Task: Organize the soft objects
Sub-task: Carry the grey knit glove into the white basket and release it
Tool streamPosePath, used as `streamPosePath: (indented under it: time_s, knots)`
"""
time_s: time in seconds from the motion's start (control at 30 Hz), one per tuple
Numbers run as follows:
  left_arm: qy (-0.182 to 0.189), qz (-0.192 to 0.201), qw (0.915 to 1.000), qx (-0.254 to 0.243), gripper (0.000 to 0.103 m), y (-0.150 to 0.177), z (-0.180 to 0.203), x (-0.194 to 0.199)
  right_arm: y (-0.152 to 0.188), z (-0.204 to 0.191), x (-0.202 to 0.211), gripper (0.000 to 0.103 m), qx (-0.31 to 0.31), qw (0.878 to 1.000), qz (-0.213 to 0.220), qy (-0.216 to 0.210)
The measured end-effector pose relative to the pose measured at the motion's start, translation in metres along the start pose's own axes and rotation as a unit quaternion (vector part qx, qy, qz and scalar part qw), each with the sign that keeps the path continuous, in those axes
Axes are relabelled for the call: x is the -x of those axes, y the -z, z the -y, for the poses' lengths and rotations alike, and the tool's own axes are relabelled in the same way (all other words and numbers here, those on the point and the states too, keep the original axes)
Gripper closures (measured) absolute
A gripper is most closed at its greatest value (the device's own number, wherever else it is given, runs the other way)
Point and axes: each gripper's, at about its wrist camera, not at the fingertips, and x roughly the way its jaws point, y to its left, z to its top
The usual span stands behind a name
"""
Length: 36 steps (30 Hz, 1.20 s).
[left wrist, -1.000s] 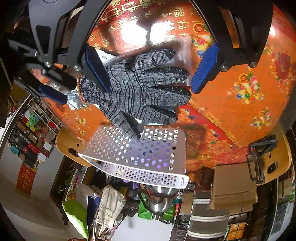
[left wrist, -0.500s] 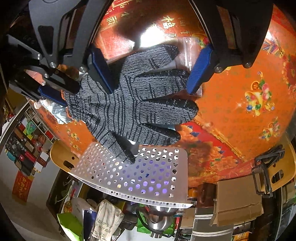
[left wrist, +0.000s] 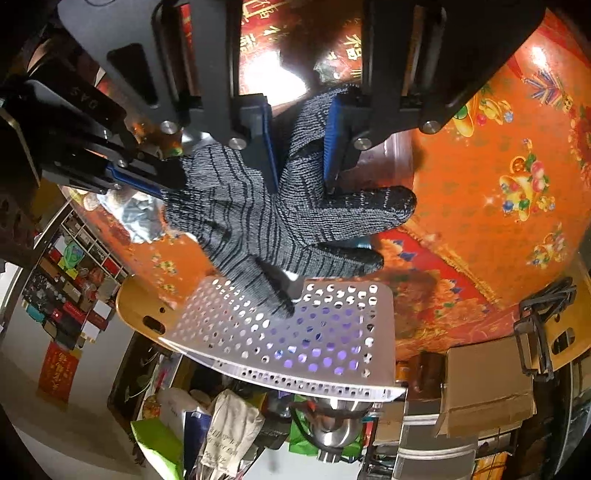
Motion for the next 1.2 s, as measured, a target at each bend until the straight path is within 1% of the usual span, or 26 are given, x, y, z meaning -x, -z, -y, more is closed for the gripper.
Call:
streamPosePath:
  time_s: [0.3,0.53,0.73,0.93,1.0,1.1,1.2]
  knots:
    - [0.016,0.046,0.9988,-0.006,0.084,-0.008,0.005,0.028,-0.009,-0.003,0.018,0.096,0.006,1.0,0.029,-0.003]
    - [0.022,0.079,0.9965,-0.02,0.084,-0.025,0.014,0.051,-0.03,-0.004,0.037,0.096,0.016,0.998,0.058,-0.003]
    - [0.021,0.094,0.995,-0.025,0.084,-0.046,0.02,0.064,-0.053,-0.001,0.05,0.096,0.028,0.997,0.077,-0.007]
    - [0.029,0.12,0.9917,-0.035,0.084,-0.088,0.033,0.083,-0.089,0.005,0.067,0.097,0.042,0.994,0.098,-0.01]
    - [0.031,0.132,0.9899,-0.041,0.084,-0.108,0.039,0.09,-0.109,0.01,0.072,0.096,0.045,0.993,0.105,-0.008]
    - [0.024,0.142,0.988,-0.056,0.084,-0.144,0.051,0.095,-0.141,0.016,0.071,0.097,0.057,0.992,0.11,0.004]
    - [0.021,0.135,0.989,-0.056,0.084,-0.185,0.055,0.085,-0.174,0.028,0.061,0.097,0.051,0.993,0.101,0.01]
